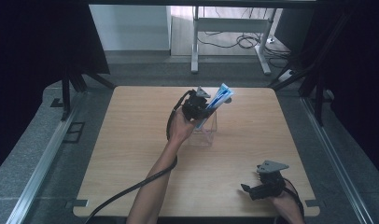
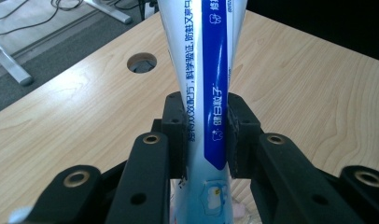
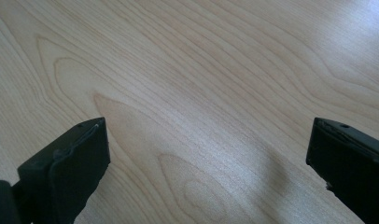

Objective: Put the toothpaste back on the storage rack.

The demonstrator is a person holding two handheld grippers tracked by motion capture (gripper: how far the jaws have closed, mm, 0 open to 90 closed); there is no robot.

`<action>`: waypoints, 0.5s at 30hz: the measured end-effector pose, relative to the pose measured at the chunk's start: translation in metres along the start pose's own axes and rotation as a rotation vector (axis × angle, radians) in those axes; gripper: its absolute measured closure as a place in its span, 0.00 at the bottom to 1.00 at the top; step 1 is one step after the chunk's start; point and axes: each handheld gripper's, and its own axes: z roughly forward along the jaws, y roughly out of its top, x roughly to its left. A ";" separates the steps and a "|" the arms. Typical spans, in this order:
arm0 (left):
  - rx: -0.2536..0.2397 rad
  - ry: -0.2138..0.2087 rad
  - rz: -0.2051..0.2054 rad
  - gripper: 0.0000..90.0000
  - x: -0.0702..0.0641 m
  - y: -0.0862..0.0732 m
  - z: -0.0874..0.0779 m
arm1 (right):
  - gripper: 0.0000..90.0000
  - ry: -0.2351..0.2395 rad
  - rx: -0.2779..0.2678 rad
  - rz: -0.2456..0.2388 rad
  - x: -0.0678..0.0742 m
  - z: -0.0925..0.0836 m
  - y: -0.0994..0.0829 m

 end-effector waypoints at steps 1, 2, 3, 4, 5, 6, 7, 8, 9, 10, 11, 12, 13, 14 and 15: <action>0.004 -0.001 0.004 0.81 0.000 -0.001 0.001 | 0.00 -0.003 0.000 -0.001 0.000 0.000 0.000; 0.007 -0.001 0.007 0.81 -0.001 -0.001 0.002 | 0.00 -0.005 -0.001 -0.002 0.000 0.000 0.000; 0.011 -0.001 0.014 0.81 -0.001 -0.002 0.002 | 0.00 -0.004 0.000 -0.001 0.000 0.000 0.000; 0.011 0.000 0.014 0.81 -0.002 -0.002 0.003 | 0.00 -0.004 0.000 -0.001 0.000 0.001 0.000; 0.014 -0.002 0.015 0.81 -0.003 -0.004 0.004 | 0.00 -0.006 0.001 -0.003 0.000 0.001 0.000; 0.014 -0.002 0.015 0.81 -0.003 -0.004 0.004 | 0.00 -0.006 0.001 -0.003 0.000 0.001 0.000; 0.015 0.000 0.017 0.81 -0.004 -0.005 0.006 | 0.00 -0.005 0.000 -0.003 0.000 0.000 0.000; 0.016 -0.002 0.015 0.81 -0.004 -0.006 0.006 | 0.00 -0.005 0.000 -0.001 0.000 0.000 0.000; 0.018 -0.003 0.014 0.81 -0.004 -0.007 0.007 | 0.00 -0.006 0.000 -0.001 0.000 0.000 0.000; 0.022 -0.001 0.017 0.81 -0.004 -0.007 0.007 | 0.00 -0.006 0.000 -0.001 0.000 0.000 0.000; 0.025 0.000 0.019 0.81 -0.004 -0.008 0.008 | 0.00 -0.007 0.001 -0.001 0.000 0.000 0.000; 0.030 -0.001 0.021 0.81 -0.004 -0.009 0.009 | 0.00 -0.007 0.001 -0.001 0.000 0.000 0.000; 0.032 -0.001 0.023 0.81 -0.004 -0.010 0.009 | 0.00 -0.007 0.001 -0.002 0.000 0.000 0.000; 0.032 -0.001 0.023 0.80 -0.004 -0.010 0.009 | 0.00 -0.007 0.001 -0.002 0.000 0.000 0.000; 0.037 0.001 0.029 0.80 -0.004 -0.011 0.009 | 0.00 -0.007 0.001 -0.002 0.000 0.000 0.000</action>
